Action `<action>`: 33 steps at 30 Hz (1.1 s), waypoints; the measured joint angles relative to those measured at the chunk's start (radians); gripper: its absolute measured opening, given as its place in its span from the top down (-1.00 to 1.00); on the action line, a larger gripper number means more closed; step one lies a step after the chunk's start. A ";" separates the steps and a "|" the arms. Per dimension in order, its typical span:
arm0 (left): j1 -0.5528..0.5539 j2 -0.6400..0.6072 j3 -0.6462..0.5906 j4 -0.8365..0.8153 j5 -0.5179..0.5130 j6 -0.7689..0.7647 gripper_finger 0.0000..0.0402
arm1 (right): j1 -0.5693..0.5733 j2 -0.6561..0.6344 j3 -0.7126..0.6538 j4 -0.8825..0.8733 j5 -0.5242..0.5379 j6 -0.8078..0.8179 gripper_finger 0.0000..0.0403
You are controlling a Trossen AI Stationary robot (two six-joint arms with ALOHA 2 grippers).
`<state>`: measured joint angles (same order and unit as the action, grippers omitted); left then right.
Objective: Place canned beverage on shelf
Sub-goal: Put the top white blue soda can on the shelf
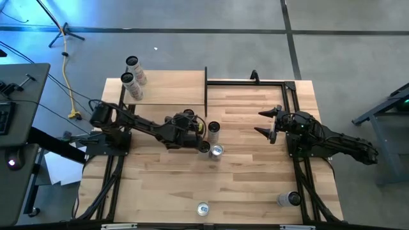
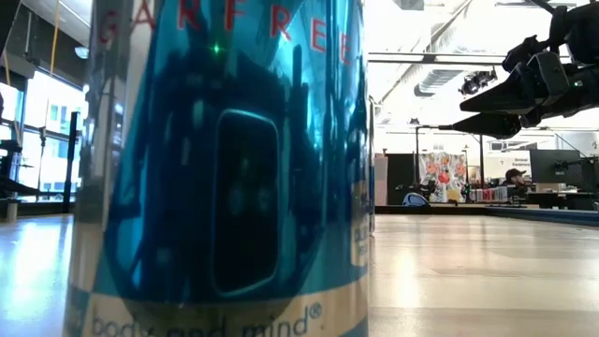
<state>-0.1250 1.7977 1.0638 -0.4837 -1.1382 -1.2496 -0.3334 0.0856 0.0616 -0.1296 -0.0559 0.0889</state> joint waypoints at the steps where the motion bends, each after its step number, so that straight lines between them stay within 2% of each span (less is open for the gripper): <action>1: -0.009 -0.001 0.011 -0.018 -0.007 -0.006 -0.06 | 0.000 0.000 0.000 0.000 0.000 0.000 -0.92; 4: -0.034 -0.003 0.060 -0.109 -0.024 -0.054 -0.06 | 0.000 0.000 0.000 0.000 0.000 0.000 -0.92; 18: -0.101 -0.004 0.397 -0.796 -0.034 -0.414 -0.05 | 0.000 0.000 0.000 0.000 0.000 0.000 -0.92; 24: -0.096 -0.005 0.479 -1.036 -0.040 -0.527 -0.06 | 0.000 0.000 0.000 0.000 0.000 0.000 -0.92; 26: -0.091 -0.005 0.486 -1.087 -0.068 -0.585 -0.08 | 0.000 0.000 0.000 0.000 0.000 0.000 -0.92; 33: -0.060 -0.058 0.452 -1.084 -0.142 -0.643 -0.09 | 0.000 0.000 0.000 0.000 0.000 0.000 -0.92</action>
<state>-0.1850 1.7401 1.5161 -1.5679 -1.2798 -1.8927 -0.3332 0.0861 0.0616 -0.1298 -0.0559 0.0891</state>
